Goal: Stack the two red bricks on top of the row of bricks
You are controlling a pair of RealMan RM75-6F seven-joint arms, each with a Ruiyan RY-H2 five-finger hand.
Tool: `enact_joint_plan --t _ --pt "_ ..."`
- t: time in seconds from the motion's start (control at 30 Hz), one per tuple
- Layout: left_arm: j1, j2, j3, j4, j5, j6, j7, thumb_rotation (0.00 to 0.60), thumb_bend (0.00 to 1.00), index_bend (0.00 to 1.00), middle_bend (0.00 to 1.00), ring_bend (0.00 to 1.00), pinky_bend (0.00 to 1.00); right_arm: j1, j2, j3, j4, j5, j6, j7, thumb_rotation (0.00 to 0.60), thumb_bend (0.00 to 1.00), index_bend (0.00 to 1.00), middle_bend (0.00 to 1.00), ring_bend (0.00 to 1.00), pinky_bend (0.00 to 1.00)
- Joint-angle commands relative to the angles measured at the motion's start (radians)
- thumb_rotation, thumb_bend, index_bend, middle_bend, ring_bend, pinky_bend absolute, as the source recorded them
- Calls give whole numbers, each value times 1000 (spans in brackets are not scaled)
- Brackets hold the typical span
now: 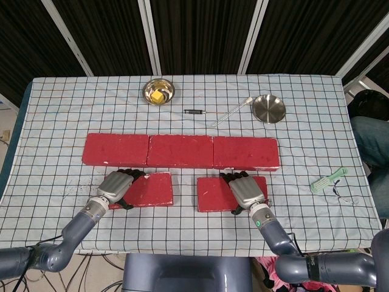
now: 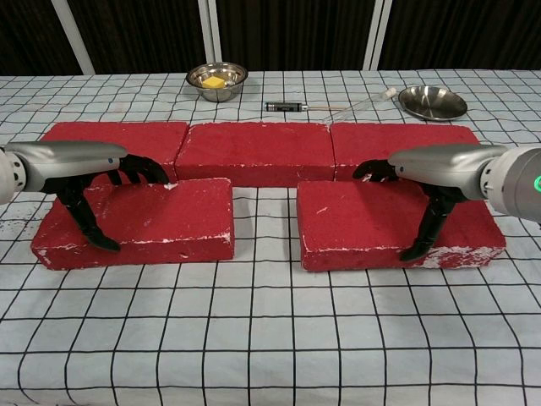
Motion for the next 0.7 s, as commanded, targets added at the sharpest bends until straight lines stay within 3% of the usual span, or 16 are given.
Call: enact_joint_plan --t 0.03,0.7 --pt "-2 -3 2 5 5 0 -2 600 305 197 260 171 322 -2 1 -1 1 1 1 3 600 16 87 179 148 114" --pt "-2 14 12 2 15 6 -24 600 305 197 256 171 318 -3 4 3 -1 0 2 10 600 16 93 179 148 115"
